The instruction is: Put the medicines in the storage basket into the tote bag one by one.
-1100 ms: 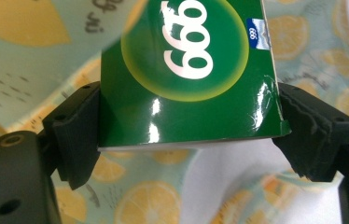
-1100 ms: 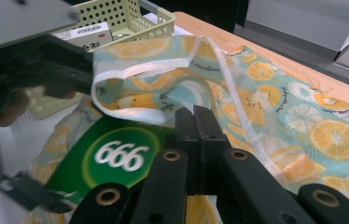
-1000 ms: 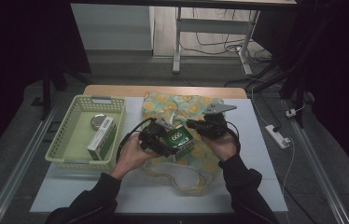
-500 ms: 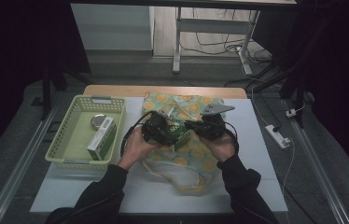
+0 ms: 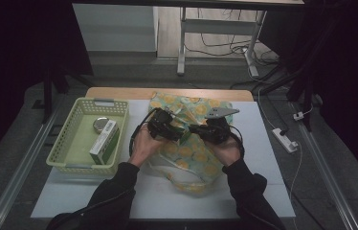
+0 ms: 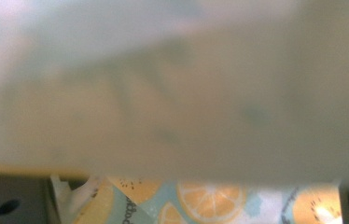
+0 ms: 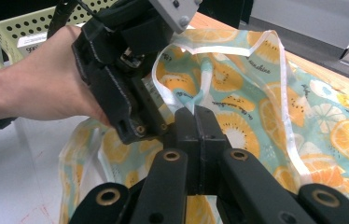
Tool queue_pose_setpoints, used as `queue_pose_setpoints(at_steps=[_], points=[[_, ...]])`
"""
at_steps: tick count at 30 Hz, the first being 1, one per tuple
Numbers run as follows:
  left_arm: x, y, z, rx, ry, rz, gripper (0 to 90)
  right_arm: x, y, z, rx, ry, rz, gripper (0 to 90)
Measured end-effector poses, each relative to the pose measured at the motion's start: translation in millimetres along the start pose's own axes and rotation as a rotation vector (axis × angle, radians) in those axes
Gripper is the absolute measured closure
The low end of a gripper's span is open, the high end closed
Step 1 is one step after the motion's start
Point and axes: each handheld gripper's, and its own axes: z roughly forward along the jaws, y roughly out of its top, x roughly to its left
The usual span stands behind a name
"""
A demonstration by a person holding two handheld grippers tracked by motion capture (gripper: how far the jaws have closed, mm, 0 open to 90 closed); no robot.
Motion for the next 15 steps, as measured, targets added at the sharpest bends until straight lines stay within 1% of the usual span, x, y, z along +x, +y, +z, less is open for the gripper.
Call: queue_pose_setpoints(at_steps=[5, 7, 9, 11, 13, 14, 15], points=[[2.1, 1.5, 5.7, -0.01, 0.021, -0.004, 16.0, -0.8, -0.5, 0.5, 0.002, -0.002, 0.001, 90.0], [2.5, 1.4, 7.2, -0.017, 0.023, -0.008, 15.9, -1.4, -1.0, 0.8, 0.004, -0.004, 0.003, 90.0], [3.4, 1.6, 8.3, -0.027, 0.02, -0.012, 15.5, -2.3, -1.6, 1.2, 0.006, -0.005, 0.005, 90.0], [4.3, 1.1, 9.0, -0.042, 0.013, -0.006, 14.3, -3.4, -2.5, 1.9, 0.01, -0.006, 0.009, 90.0], [5.8, -0.1, 8.3, -0.058, -0.007, -0.023, 13.6, -3.7, -2.7, 2.0, 0.01, -0.007, 0.01, 90.0], [5.6, -0.1, 7.7, -0.058, -0.009, -0.031, 11.4, -4.5, -3.2, 2.0, 0.01, -0.009, 0.012, 90.0], [4.7, 0.0, 6.2, -0.059, -0.003, -0.027, 11.4, -4.5, -3.2, 2.0, 0.01, -0.009, 0.012, 90.0]])
